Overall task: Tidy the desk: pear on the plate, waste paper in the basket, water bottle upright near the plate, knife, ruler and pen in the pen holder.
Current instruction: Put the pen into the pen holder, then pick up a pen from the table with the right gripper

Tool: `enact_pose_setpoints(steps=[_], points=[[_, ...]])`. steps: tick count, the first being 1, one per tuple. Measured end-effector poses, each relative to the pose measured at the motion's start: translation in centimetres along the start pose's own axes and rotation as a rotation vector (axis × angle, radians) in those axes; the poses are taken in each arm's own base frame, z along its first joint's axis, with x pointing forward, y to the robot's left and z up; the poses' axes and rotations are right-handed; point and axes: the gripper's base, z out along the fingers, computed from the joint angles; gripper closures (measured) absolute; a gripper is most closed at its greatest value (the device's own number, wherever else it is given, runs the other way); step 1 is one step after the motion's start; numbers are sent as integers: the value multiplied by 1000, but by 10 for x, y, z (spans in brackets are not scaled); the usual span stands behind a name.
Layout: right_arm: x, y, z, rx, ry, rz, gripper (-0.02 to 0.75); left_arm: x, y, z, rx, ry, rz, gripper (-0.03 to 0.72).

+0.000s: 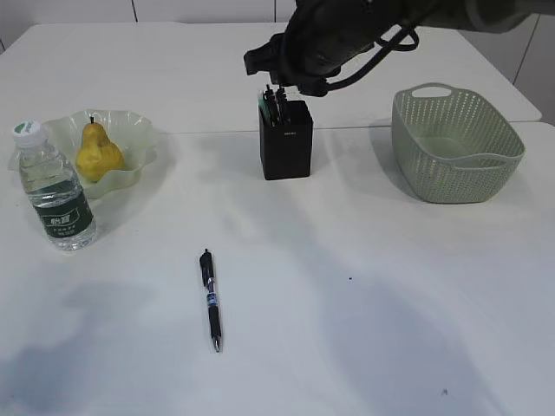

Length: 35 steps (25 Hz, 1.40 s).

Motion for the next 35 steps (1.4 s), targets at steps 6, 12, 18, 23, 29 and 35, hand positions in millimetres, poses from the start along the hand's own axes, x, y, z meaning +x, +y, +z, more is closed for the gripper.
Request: enact_pose_setpoints(steps=[6,12,18,23,29,35], points=[[7,23,-24,-36,163,21,437,0,0,0,2,-5,-1,304],[13,33,-42,-97,342,100,437,0,-2,0,17,-5,-10,305],[28,45,-52,-250,537,28,437,0,-4,0,40,0,-25,304],[35,58,-59,-423,634,24,437,1,-4,0,41,9,-26,304],[48,71,-42,-429,722,169,437,3,-4,0,38,31,-26,304],[71,100,-21,-373,804,209,438,4,-3,0,38,42,-26,304]])
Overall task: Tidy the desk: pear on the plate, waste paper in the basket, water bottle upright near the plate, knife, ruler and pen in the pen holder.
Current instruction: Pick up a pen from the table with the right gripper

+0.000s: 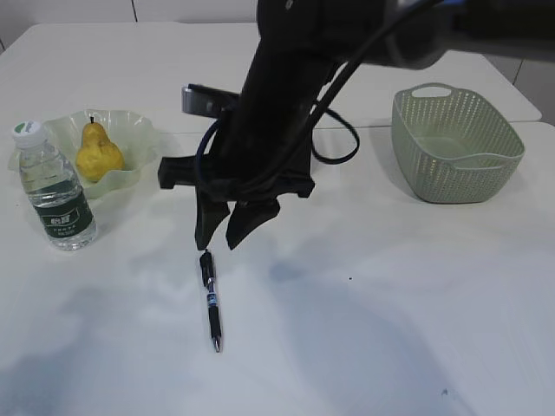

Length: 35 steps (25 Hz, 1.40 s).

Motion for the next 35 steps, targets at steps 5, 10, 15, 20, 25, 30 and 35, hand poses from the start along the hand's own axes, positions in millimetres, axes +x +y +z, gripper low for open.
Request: enact_pose_setpoints(steps=[5,10,15,20,25,30,35], points=[[-3,11,40,11,-13,20,438,1,0,0,-1,6,0,304],[-10,4,72,48,-8,31,437,2,0,0,-3,27,0,304],[-25,3,74,86,-56,-4,436,3,0,0,-4,36,0,304],[-38,8,55,145,-148,-46,436,4,0,0,-4,40,0,304],[-38,7,52,172,-126,-42,435,4,0,0,-3,40,-1,304],[-36,-1,70,195,-62,-17,435,4,0,0,-3,40,-1,305],[-34,-6,83,206,-24,4,435,4,0,0,-3,40,-1,305]])
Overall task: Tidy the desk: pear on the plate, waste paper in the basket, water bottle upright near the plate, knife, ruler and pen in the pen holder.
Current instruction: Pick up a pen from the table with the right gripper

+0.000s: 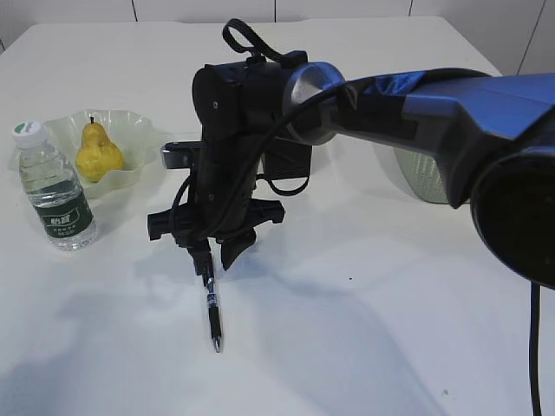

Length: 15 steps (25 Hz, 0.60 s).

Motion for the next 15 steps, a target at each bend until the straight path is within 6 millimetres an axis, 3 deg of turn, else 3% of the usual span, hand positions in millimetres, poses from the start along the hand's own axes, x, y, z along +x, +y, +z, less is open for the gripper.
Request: enact_pose_setpoints(steps=[7,15], points=[[0,1,0,-7,-3,13,428,0,0,0,0,0,0,305],[-2,2,0,-18,-17,19,351,0,0,0,0,0,0,304]])
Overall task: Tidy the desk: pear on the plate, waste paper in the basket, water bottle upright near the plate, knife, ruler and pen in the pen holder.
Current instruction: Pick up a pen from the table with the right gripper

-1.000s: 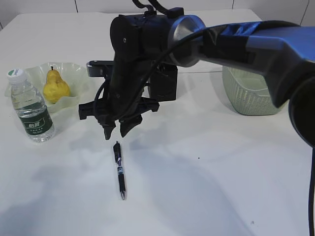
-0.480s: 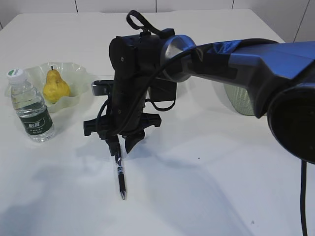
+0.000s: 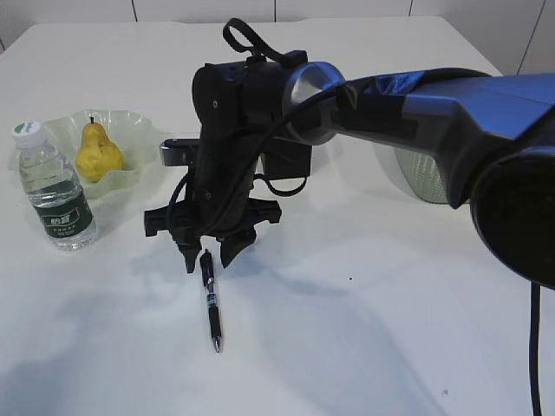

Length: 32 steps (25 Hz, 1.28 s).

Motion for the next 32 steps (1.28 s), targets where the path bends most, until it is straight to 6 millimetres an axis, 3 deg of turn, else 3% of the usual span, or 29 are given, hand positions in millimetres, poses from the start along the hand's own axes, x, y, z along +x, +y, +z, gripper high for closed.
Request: enact_pose_setpoints(steps=[32], points=[[1,-5,32,12,70,20,344,0,0,0,0,0,0,305]])
